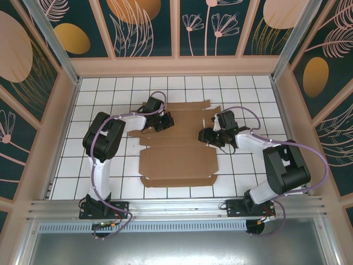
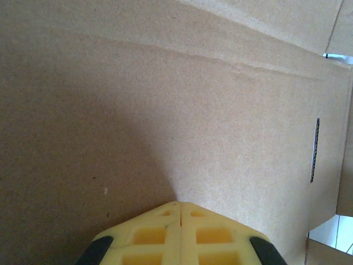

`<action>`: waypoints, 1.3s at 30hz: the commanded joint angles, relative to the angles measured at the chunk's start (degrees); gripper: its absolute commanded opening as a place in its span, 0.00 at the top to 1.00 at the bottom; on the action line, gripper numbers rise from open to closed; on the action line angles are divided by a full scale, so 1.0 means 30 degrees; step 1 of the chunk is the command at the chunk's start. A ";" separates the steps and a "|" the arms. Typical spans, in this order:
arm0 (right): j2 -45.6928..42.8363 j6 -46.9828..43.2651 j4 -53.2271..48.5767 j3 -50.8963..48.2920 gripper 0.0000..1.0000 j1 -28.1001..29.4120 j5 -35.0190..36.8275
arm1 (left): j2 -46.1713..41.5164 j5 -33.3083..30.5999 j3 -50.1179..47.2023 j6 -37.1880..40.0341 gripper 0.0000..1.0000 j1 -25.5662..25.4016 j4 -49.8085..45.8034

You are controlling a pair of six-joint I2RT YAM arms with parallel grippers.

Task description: Fold the paper box

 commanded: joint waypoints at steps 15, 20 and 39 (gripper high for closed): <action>-0.2440 -0.2015 -0.2316 0.3326 0.45 0.0610 0.4130 | -0.2160 0.0154 0.0852 0.0980 1.00 0.0189 -0.1559; -0.1708 -0.3357 -0.3901 0.5395 0.44 0.1109 0.4613 | -0.4750 0.0222 0.0884 0.1242 0.80 0.0842 -0.1549; 1.0608 -0.5091 -0.7351 1.5066 0.08 0.5227 1.0290 | -0.5514 -0.1173 -0.0201 0.1161 0.46 0.6431 -0.3386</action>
